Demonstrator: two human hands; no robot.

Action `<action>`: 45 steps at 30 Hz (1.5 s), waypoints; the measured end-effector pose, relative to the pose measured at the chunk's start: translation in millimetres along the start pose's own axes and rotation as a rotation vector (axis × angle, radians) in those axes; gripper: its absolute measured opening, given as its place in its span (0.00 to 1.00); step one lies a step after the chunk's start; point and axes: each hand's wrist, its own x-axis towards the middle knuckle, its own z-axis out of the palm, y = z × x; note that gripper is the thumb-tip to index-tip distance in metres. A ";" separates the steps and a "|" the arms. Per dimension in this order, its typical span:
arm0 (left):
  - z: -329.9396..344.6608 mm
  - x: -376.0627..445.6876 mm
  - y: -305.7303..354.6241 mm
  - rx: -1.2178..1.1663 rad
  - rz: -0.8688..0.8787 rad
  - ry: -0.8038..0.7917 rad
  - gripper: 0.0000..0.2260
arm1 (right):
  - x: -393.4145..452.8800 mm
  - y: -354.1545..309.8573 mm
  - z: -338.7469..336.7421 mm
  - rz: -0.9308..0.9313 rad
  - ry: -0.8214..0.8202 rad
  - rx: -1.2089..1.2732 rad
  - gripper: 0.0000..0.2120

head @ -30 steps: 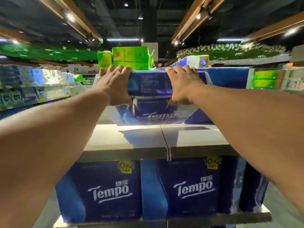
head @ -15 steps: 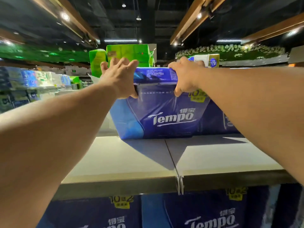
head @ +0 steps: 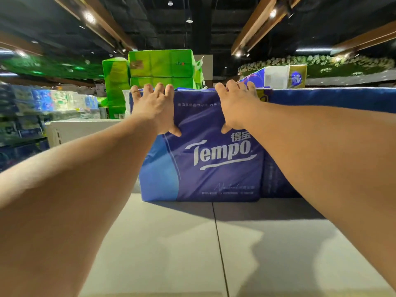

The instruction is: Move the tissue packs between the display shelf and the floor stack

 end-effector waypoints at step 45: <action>-153.1 -306.1 -85.1 0.269 -0.554 -0.311 0.39 | -195.4 -178.9 -108.7 -0.337 0.057 0.385 0.25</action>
